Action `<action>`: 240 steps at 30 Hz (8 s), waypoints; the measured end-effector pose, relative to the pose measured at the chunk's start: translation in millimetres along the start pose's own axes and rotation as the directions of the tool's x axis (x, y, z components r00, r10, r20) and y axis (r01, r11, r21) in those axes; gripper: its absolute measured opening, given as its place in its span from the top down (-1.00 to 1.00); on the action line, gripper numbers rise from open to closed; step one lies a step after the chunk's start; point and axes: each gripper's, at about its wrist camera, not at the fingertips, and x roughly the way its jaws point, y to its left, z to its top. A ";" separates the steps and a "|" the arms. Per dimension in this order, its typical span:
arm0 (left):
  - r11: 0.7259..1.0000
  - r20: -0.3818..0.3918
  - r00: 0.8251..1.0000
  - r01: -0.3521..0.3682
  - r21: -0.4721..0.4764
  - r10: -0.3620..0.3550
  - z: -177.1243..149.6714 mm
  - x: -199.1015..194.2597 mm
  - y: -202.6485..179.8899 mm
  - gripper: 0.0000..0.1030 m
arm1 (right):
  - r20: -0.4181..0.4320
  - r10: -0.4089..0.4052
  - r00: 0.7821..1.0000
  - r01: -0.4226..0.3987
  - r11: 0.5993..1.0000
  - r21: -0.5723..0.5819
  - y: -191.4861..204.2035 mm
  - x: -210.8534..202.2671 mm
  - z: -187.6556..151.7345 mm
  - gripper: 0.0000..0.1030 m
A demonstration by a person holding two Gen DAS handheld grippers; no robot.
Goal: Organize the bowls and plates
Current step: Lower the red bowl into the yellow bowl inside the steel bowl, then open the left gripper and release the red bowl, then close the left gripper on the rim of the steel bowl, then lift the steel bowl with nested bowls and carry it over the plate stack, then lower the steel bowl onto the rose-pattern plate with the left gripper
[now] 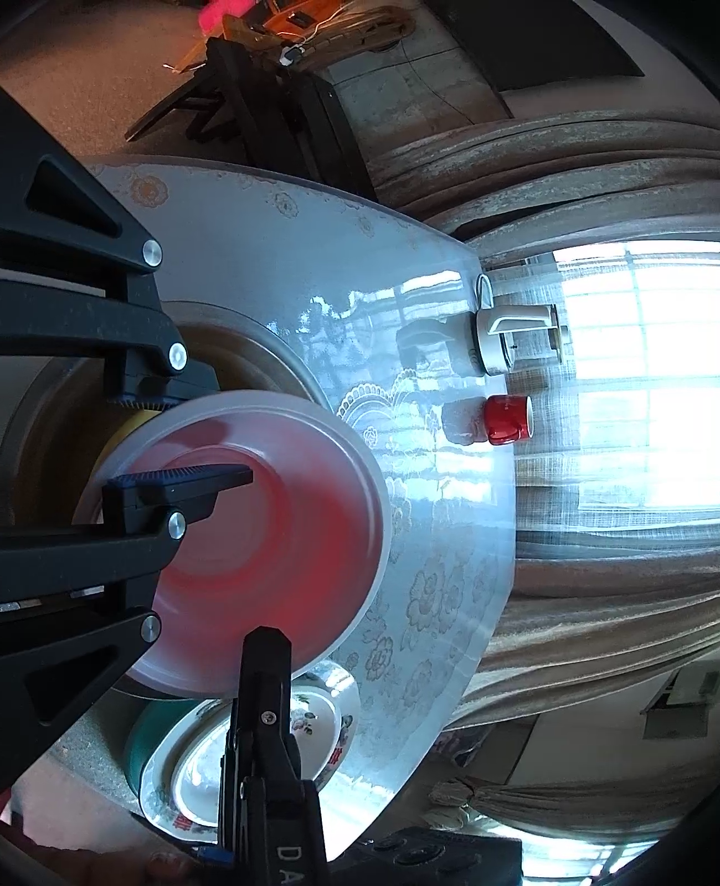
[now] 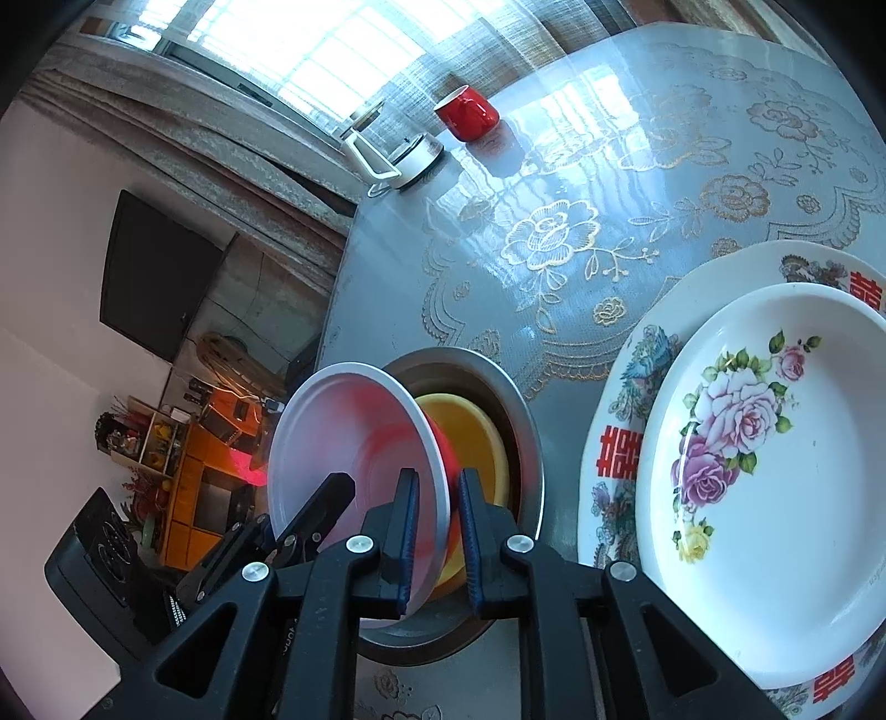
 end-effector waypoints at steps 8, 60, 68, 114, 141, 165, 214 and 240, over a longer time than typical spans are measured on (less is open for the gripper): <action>0.999 -0.037 0.999 0.014 -0.038 -0.016 -1.9 6.8 6.8 0.70 | 0.000 -0.004 1.000 0.004 1.000 -0.026 5.2 3.2 3.7 0.64; 0.923 0.018 0.999 0.047 -0.383 -0.043 -17.0 -15.3 72.6 -0.55 | 0.049 -0.036 0.998 0.038 0.998 -0.054 -5.4 -24.5 -7.1 0.22; 0.920 -0.017 0.999 0.041 -0.390 -0.051 -27.6 -10.0 76.1 -0.43 | -0.081 -0.067 0.994 0.065 0.998 -0.021 -12.2 -7.0 -21.7 0.22; 0.967 -0.121 0.974 0.169 -0.191 -0.194 -30.2 3.7 58.0 0.47 | -0.070 -0.157 0.985 0.143 0.976 -0.164 3.0 26.6 -16.0 0.51; 0.986 -0.072 0.992 0.090 -0.144 -0.101 -29.4 -12.7 40.9 0.45 | -0.010 -0.142 0.990 0.138 0.976 -0.167 -0.5 17.5 -17.4 0.59; 0.986 0.073 0.986 0.155 -0.064 -0.151 12.4 -36.2 -3.0 0.45 | 0.168 -0.119 0.979 0.145 0.978 -0.150 -6.7 -51.3 -10.7 0.59; 0.932 -0.099 0.928 0.363 0.020 -0.359 4.6 8.3 -117.1 0.41 | 0.160 -0.339 0.927 0.323 0.939 0.120 -93.6 -114.4 -14.8 0.54; 0.916 -0.069 0.914 0.401 0.005 -0.399 -6.5 -16.3 -108.3 0.35 | 0.224 -0.327 0.918 0.296 0.942 0.161 -101.9 -130.5 -28.0 0.62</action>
